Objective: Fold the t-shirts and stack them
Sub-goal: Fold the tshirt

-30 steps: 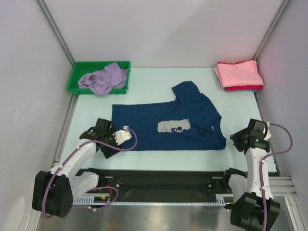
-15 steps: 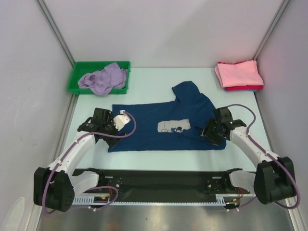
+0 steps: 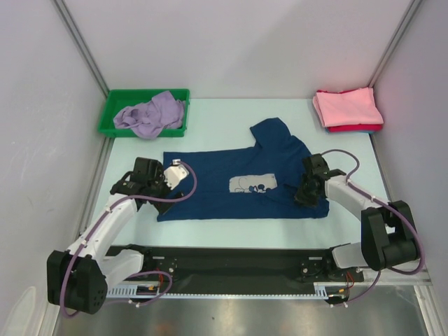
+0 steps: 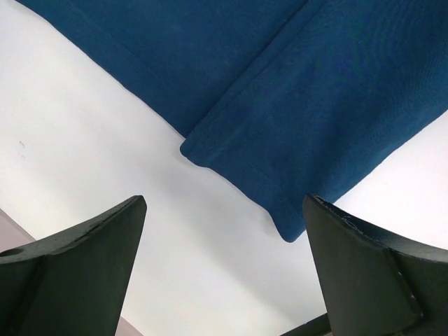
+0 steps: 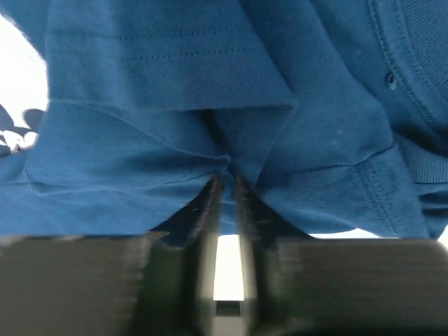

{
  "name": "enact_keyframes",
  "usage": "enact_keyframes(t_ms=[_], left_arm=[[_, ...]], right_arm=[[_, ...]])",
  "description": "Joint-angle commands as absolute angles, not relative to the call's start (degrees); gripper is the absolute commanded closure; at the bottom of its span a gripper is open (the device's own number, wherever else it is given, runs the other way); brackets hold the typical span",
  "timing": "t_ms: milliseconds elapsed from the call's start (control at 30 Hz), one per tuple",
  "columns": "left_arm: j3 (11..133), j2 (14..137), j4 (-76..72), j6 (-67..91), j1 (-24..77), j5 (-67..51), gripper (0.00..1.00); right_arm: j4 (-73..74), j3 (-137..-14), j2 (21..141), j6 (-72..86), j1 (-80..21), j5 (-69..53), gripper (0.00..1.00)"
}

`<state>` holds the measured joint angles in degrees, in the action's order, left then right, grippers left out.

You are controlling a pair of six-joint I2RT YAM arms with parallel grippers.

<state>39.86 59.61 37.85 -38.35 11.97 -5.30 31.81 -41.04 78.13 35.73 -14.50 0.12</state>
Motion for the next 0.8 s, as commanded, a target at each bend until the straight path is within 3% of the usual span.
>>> enact_keyframes(t_ms=[0,67,333,500,767], left_arm=[[40.0,59.2,37.3,-37.3,11.5,-6.2,0.0],[40.0,59.3,37.2,-37.1,11.5,-6.5,0.0],[39.6,60.1,36.6,-37.0,11.5,-6.7,0.0],[39.3,60.1,36.3,-37.1,11.4,-6.0,0.0],[38.9,59.4,36.5,-36.9,11.4,-5.5,0.0]], right_arm=[[30.7,-45.0,79.1,33.6,-14.9,2.6,0.86],[32.7,-47.4,79.8,31.9,-16.9,4.6,1.0],[33.5,-59.4,86.0,26.2,-25.8,7.0,1.0],[33.3,-67.8,96.2,20.6,-31.3,6.1,1.0],[33.4,-79.1,105.5,16.8,-34.4,6.0,1.0]])
